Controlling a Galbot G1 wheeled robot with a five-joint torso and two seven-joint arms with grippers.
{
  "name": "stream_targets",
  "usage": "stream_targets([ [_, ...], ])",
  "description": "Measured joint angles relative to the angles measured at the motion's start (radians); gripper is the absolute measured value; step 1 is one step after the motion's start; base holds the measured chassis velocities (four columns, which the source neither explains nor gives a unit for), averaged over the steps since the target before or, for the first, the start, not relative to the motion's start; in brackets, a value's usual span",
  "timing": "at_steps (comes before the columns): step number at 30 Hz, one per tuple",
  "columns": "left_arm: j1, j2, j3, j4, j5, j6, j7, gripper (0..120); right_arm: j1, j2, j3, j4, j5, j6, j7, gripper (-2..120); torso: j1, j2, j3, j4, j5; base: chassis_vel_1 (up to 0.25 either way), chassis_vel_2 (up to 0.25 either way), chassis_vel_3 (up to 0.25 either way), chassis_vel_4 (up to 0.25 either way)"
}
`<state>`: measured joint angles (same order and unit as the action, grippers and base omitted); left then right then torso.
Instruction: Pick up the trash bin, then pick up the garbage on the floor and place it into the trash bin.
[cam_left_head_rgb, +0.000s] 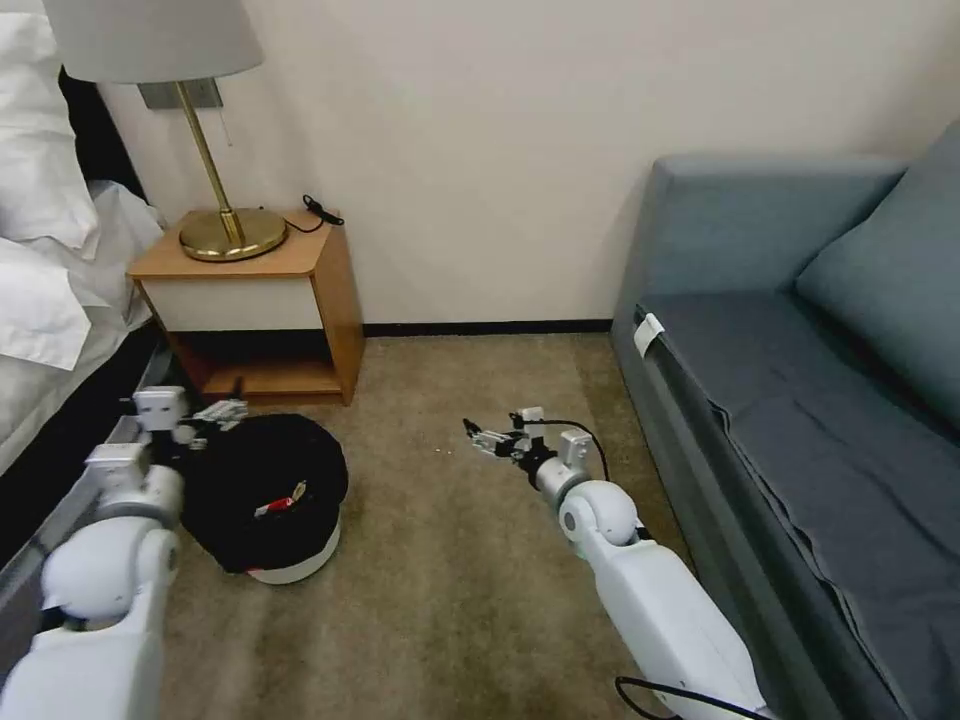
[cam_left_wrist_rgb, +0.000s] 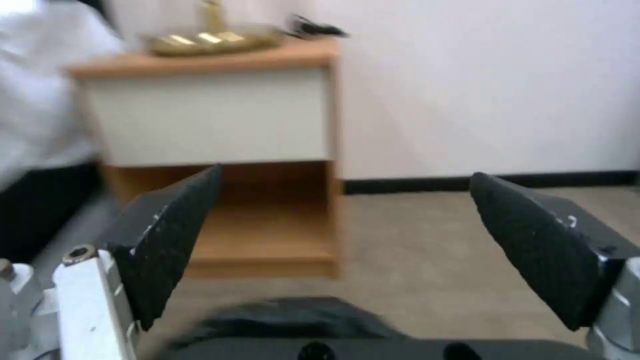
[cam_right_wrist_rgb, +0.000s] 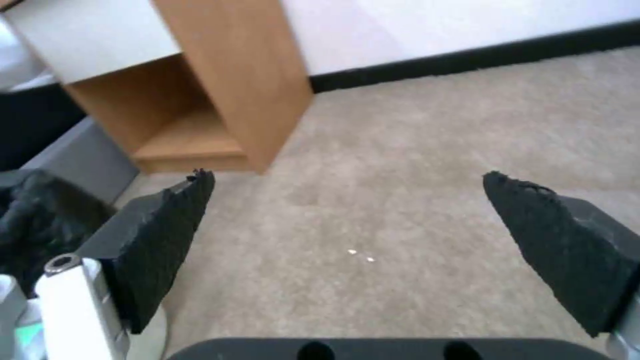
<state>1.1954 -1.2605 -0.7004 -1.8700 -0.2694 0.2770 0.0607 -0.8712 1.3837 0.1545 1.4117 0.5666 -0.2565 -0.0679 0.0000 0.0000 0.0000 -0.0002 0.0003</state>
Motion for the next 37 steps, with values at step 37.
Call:
stream_targets([
  [37, -0.042, -0.080, 0.154, 0.113, 0.083, -0.019, -0.020, 100, -0.015, 0.037, 0.085, -0.047, 0.077, 0.017, 0.018, 100, 0.000, 0.000, 0.000, 0.0002, -0.0002, 0.000, 0.000, 0.000, 0.000],
])
